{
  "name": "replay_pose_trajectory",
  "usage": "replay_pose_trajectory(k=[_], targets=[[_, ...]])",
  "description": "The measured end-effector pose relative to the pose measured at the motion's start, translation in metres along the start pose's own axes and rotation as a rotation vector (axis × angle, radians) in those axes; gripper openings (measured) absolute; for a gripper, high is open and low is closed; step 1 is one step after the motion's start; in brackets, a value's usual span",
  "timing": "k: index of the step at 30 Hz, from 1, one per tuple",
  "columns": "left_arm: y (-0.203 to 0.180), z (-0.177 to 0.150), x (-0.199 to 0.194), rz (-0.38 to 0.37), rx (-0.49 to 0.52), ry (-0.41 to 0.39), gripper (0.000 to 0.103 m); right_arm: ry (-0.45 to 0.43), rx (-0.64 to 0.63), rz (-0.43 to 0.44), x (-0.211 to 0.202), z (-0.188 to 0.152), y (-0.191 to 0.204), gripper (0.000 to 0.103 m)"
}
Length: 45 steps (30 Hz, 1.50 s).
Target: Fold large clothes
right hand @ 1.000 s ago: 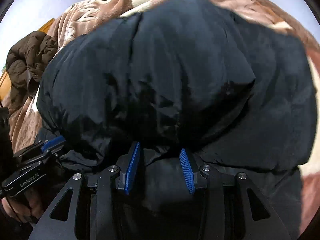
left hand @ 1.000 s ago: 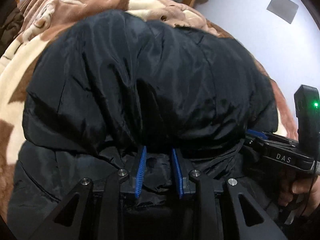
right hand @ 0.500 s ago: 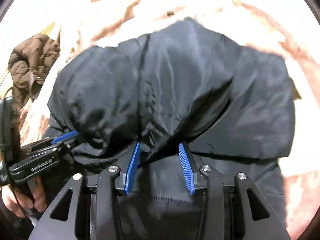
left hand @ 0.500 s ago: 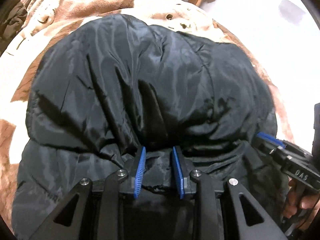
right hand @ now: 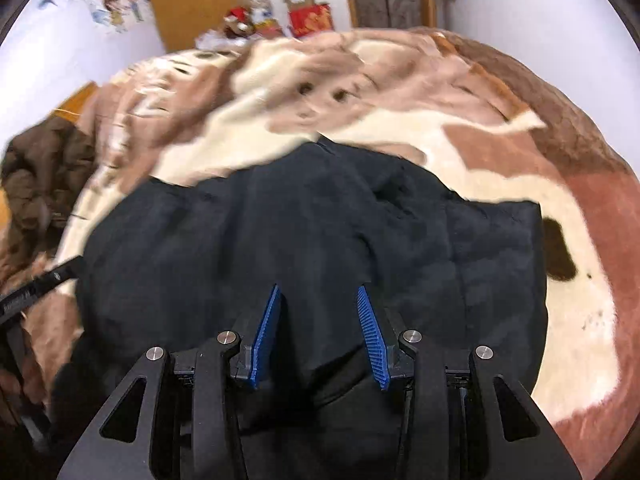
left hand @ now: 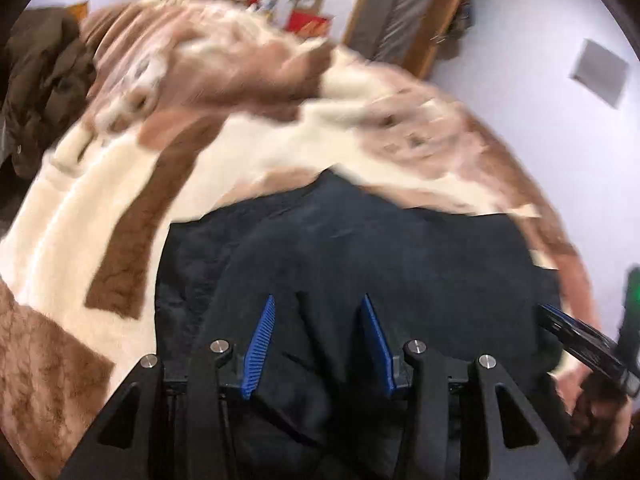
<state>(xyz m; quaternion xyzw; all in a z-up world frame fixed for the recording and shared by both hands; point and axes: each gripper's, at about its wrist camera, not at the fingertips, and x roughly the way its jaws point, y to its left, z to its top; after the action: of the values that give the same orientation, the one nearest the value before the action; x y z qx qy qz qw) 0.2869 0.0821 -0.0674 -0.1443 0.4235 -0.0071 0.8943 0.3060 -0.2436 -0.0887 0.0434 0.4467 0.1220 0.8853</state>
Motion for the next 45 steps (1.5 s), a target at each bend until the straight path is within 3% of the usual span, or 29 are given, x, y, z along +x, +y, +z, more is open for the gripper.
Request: replay_pose_trajectory(k=[4, 9, 13, 16, 19, 23, 26, 30, 33, 36, 39, 41, 43, 45], targets=[[0.009, -0.019, 0.023, -0.017, -0.01, 0.029, 0.048, 0.012, 0.019, 0.031, 0.015, -0.012, -0.012, 0.04], [0.002, -0.019, -0.005, -0.01, 0.001, 0.017, 0.047, -0.011, 0.014, 0.003, -0.013, -0.001, -0.003, 0.04], [-0.005, 0.012, -0.02, -0.03, 0.043, -0.065, 0.047, -0.133, -0.012, 0.039, -0.041, 0.025, 0.009, 0.04], [-0.016, 0.038, -0.004, -0.029, 0.063, -0.079, 0.047, -0.135, -0.029, 0.049, -0.024, 0.048, 0.019, 0.04], [-0.022, 0.052, 0.03, -0.005, 0.063, -0.039, 0.047, -0.048, -0.023, 0.022, 0.02, 0.061, 0.015, 0.04], [-0.017, 0.041, 0.075, 0.022, 0.072, 0.04, 0.048, 0.041, -0.019, 0.003, 0.068, 0.044, -0.005, 0.04], [-0.019, 0.026, 0.084, 0.043, 0.108, 0.011, 0.049, 0.009, -0.03, -0.004, 0.072, 0.034, -0.005, 0.04], [-0.019, 0.027, 0.081, 0.042, 0.106, 0.011, 0.048, 0.037, -0.014, -0.005, 0.068, 0.04, -0.005, 0.04], [-0.021, 0.032, 0.055, 0.035, 0.106, 0.002, 0.047, 0.006, -0.007, -0.013, 0.035, 0.046, 0.001, 0.04], [-0.027, 0.024, 0.01, -0.036, 0.117, -0.073, 0.047, -0.096, -0.012, 0.074, -0.016, 0.037, 0.017, 0.04], [-0.038, 0.004, -0.021, -0.101, 0.142, -0.109, 0.047, -0.132, -0.05, 0.163, -0.046, 0.017, 0.041, 0.04], [-0.046, -0.01, -0.019, -0.119, 0.165, -0.087, 0.048, -0.074, -0.111, 0.153, -0.035, 0.003, 0.059, 0.04], [-0.051, -0.024, 0.004, -0.083, 0.18, -0.015, 0.048, 0.026, -0.132, 0.101, 0.002, -0.012, 0.062, 0.04], [-0.047, -0.032, 0.028, -0.09, 0.147, 0.035, 0.048, 0.031, -0.133, 0.088, 0.024, -0.02, 0.055, 0.04]])
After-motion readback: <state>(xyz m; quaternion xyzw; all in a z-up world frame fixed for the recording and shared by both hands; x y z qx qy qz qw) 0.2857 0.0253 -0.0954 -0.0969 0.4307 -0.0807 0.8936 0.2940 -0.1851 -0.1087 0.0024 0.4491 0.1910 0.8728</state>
